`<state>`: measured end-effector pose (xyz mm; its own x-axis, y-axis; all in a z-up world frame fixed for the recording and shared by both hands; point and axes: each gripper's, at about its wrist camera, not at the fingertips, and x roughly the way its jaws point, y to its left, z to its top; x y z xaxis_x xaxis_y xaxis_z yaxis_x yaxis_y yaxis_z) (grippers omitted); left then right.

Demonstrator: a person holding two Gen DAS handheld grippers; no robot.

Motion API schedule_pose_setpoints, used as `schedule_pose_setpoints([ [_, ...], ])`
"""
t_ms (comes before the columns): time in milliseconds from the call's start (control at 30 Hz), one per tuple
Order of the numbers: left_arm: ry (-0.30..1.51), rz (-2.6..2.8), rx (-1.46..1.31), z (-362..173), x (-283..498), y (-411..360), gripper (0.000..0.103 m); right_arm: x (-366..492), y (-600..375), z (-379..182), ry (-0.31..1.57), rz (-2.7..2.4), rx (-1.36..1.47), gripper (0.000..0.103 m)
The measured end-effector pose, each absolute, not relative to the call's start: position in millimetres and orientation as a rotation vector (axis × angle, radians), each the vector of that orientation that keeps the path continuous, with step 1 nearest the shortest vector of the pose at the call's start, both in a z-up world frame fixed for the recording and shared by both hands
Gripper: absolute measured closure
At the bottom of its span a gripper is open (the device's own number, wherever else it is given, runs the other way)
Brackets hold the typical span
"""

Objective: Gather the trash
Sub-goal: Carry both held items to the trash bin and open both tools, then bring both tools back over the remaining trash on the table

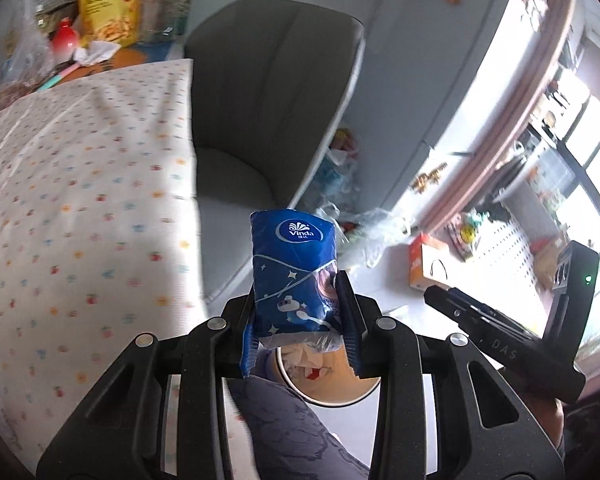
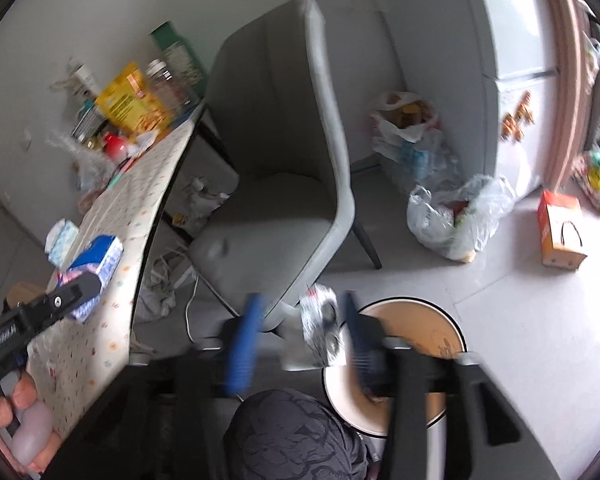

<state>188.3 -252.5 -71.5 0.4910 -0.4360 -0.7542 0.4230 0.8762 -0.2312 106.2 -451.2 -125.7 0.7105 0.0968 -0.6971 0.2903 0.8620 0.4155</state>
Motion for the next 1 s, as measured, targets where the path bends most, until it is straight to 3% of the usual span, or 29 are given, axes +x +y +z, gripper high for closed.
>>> schedule_pose_setpoints([
  [433, 1.007, -0.662, 0.088, -100.2, 179.9, -331.2, 0.068, 44.8, -515.2, -126.6, 0.728, -0.227, 0.623, 0.042],
  [500, 1.018, -0.700, 0.092, -102.3, 177.2, -342.3, 0.062, 36.9, -521.4, -123.4, 0.716, -0.243, 0.632, 0.041],
  [567, 1.001, -0.701, 0.105, -101.5, 174.1, -347.6, 0.027, 27.8, -528.0, -120.6, 0.698, -0.259, 0.643, 0.040],
  [667, 0.960, -0.704, 0.092, -94.2, 170.4, -344.9, 0.010, 19.1, -533.9, -119.9, 0.683, -0.274, 0.658, 0.038],
  [833, 0.925, -0.662, 0.072, -78.9, 172.7, -327.8, 0.007, 17.8, -532.2, -121.5, 0.685, -0.259, 0.660, 0.035],
  [1000, 0.883, -0.610, 0.039, -59.9, 171.1, -291.7, 0.006, 21.2, -519.6, -113.6, 0.667, -0.233, 0.647, 0.016],
])
